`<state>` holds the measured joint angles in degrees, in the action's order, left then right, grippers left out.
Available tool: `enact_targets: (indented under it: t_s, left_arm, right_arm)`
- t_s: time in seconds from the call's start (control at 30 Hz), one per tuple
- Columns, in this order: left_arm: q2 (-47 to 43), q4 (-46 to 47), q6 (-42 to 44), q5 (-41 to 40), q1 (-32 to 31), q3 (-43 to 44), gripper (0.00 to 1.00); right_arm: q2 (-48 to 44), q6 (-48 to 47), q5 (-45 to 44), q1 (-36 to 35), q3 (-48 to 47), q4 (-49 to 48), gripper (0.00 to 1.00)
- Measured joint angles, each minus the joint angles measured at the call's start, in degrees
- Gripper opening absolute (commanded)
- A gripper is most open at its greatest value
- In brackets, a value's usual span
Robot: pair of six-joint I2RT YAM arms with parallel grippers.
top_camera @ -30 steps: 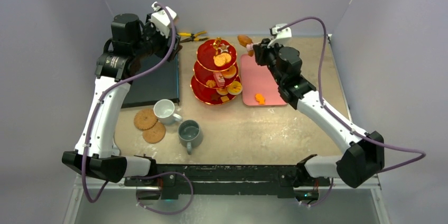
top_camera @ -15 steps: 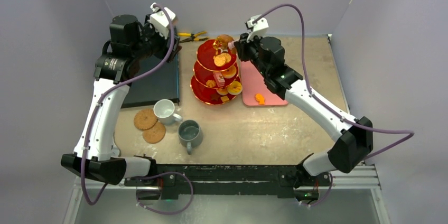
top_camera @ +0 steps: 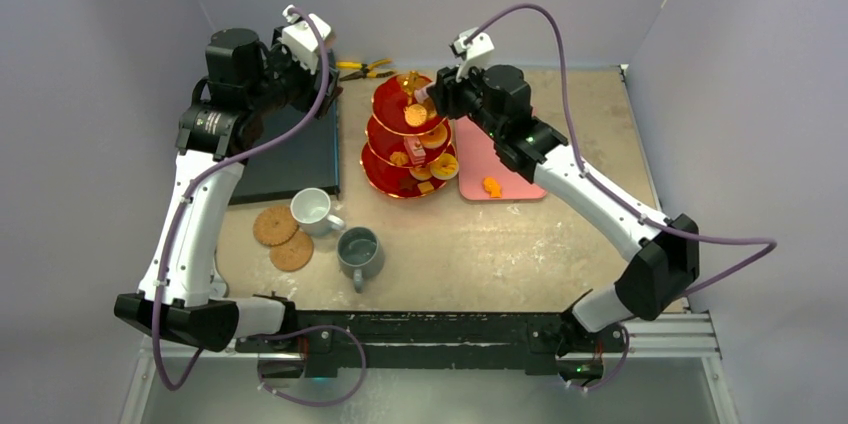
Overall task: Serve the afternoon tea
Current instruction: Place the desert on the desert table, then pick up the desert from the tray.
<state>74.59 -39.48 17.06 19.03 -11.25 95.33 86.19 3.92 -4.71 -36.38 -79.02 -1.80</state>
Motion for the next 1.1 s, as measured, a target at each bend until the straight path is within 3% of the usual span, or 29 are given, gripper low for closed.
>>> enact_targets:
  t_s: [0.1, 0.5, 0.87, 1.1]
  left_arm:
    - [0.0, 0.0, 0.0, 0.0, 0.0, 0.0, 0.66]
    - [0.0, 0.0, 0.0, 0.0, 0.0, 0.0, 0.67]
    - [0.0, 0.0, -0.1, 0.2, 0.0, 0.0, 0.67]
    - [0.0, 0.0, -0.2, 0.4, 0.0, 0.0, 0.66]
  right_arm:
    - [-1.5, 0.5, 0.2, 0.0, 0.0, 1.2, 0.55]
    - [-12.3, 2.4, -2.6, 0.0, 6.4, 2.1, 0.56]
    - [-22.6, 7.7, -13.9, 1.2, 27.4, 6.0, 0.58]
    - [-21.3, 14.6, -18.6, 2.1, 37.6, 3.4, 0.58]
